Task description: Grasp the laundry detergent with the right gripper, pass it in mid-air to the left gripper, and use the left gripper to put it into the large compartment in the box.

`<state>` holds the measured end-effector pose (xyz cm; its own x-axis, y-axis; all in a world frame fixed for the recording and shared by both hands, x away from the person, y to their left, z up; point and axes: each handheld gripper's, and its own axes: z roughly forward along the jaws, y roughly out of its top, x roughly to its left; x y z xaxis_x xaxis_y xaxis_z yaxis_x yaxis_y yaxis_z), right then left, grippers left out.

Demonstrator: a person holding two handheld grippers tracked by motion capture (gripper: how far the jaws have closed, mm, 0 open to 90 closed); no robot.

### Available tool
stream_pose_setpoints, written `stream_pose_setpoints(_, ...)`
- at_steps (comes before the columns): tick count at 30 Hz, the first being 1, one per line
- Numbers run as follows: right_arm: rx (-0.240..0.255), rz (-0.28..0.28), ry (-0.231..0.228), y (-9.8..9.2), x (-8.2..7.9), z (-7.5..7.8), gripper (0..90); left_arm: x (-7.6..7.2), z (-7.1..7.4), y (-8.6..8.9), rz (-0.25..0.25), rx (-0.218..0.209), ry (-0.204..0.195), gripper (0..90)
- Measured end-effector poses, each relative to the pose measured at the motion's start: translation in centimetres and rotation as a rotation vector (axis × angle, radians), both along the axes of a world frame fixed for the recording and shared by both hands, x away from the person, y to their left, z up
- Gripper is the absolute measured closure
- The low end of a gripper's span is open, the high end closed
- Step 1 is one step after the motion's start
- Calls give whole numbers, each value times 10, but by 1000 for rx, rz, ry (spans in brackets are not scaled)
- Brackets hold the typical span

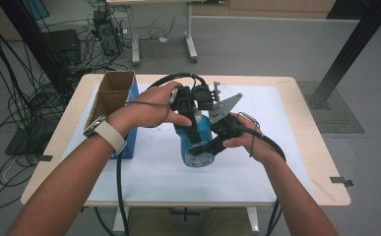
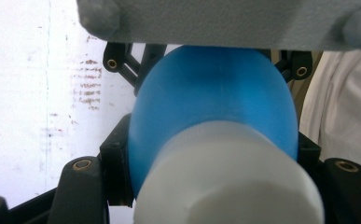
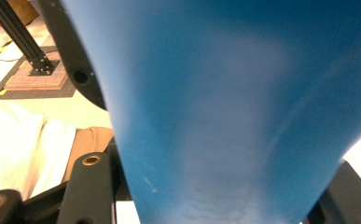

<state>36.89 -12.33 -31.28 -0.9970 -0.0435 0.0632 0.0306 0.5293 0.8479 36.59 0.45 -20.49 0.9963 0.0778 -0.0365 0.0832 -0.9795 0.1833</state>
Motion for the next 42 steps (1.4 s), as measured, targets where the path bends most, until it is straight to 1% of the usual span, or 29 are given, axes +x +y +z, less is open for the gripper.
stream_pose_setpoints(16, 10, 2, 0, 1, 0, -1, 426, 0, 1, 1, 4, 5, 0, 371)
stream_pose_setpoints(37, 21, 1, -13, 0, 1, 1, 424, 0, 4, 0, 13, 4, -12, 372)
stream_pose_setpoints(42, 21, 3, -11, 0, 1, 1, 421, 1, 4, -1, 18, 3, -8, 372)
